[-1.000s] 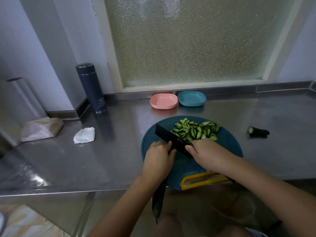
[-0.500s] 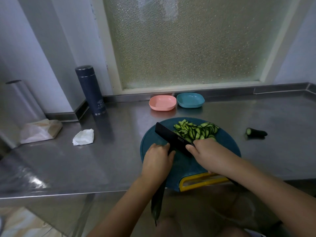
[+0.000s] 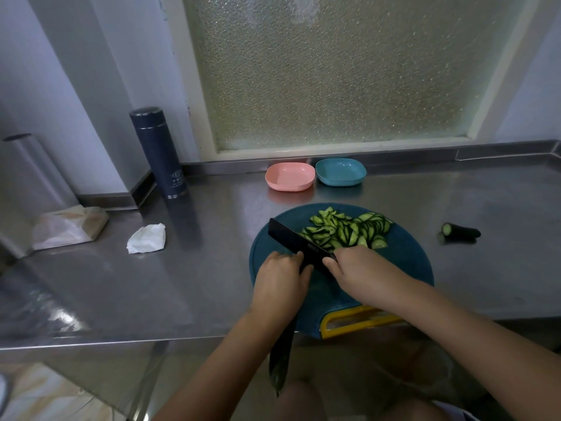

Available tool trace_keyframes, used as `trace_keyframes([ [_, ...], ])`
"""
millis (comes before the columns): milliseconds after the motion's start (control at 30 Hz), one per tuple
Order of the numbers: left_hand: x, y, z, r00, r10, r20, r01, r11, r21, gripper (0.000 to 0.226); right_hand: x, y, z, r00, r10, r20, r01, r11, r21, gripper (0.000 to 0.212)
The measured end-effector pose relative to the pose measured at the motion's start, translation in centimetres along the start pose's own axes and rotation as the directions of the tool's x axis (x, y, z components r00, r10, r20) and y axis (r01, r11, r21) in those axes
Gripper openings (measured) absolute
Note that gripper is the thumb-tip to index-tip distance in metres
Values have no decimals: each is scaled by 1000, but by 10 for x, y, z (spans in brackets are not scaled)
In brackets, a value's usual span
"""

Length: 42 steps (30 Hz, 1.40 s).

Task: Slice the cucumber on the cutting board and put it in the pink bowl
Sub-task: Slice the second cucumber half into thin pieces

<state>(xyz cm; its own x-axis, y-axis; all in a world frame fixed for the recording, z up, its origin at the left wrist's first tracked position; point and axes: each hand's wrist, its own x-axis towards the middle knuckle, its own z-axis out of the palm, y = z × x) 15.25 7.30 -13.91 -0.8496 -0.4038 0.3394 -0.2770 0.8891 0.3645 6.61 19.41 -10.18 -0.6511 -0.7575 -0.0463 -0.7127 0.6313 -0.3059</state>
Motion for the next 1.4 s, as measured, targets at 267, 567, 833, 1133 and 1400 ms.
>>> trace_keyframes([
  [267,-7,-8,-2,999,29,20,-27,995,-100,40,-4,0,-3,999,36,-1,-36,999,1,40],
  [567,-8,-4,-1,1000,-1,-28,-2,994,-113,33,-19,-6,-18,999,30,13,-30,1000,9,40],
  [833,-6,-6,0,1000,13,-20,-15,996,-84,34,-11,-5,-9,1000,-1,-15,1,1000,-24,37],
  [1133,-8,-8,3,999,7,-31,-11,993,-121,36,-1,-10,4,1000,15,-23,-15,1000,-11,37],
  [1400,-7,-8,3,999,-25,-46,17,988,-153,37,-5,0,-6,998,63,8,-63,998,3,40],
])
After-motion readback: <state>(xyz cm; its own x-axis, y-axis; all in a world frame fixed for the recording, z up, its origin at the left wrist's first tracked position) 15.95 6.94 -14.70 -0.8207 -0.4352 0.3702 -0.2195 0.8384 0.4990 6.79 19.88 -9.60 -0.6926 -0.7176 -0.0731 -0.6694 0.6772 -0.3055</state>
